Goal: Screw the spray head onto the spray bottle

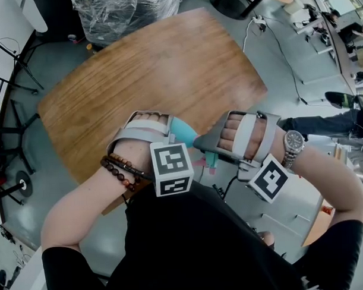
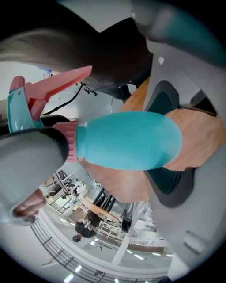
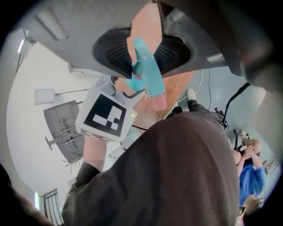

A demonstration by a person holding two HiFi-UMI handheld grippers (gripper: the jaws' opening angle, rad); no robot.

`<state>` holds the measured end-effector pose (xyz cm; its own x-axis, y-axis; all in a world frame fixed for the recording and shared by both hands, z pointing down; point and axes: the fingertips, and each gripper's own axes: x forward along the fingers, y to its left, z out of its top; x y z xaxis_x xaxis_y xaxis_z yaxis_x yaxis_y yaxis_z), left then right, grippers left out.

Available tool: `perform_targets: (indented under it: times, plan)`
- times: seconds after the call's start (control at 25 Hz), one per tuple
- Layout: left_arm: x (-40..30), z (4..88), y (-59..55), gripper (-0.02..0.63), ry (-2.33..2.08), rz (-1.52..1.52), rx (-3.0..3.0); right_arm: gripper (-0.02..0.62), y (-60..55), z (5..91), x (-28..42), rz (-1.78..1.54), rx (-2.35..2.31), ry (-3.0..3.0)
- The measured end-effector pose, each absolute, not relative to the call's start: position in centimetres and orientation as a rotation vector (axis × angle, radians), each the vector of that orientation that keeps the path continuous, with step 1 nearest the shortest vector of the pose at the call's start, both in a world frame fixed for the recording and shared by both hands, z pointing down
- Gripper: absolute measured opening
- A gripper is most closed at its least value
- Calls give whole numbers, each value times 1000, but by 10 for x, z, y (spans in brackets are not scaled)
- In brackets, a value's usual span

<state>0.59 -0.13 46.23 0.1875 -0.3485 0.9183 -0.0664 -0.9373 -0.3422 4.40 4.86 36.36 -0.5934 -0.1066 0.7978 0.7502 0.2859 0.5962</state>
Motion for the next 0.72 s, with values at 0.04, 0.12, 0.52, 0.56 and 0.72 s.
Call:
perform_targets:
  times: [0.04, 0.12, 0.52, 0.56, 0.72]
  plan:
    - [6, 462, -2, 385, 415, -1824, -2236, 118, 47, 363, 43, -1353, -566, -1813]
    - [7, 461, -4, 383, 442, -1814, -2237, 118, 43, 362, 44, -1220, -518, -1880]
    - [8, 451, -17, 374, 591, -1701, -2278, 121, 13, 362, 47, -527, -206, -2153]
    - [8, 450, -18, 374, 605, -1691, -2282, 120, 10, 361, 47, -443, -168, -2183]
    - [8, 448, -25, 373, 674, -1649, -2287, 120, -3, 358, 45, -125, -41, -2285]
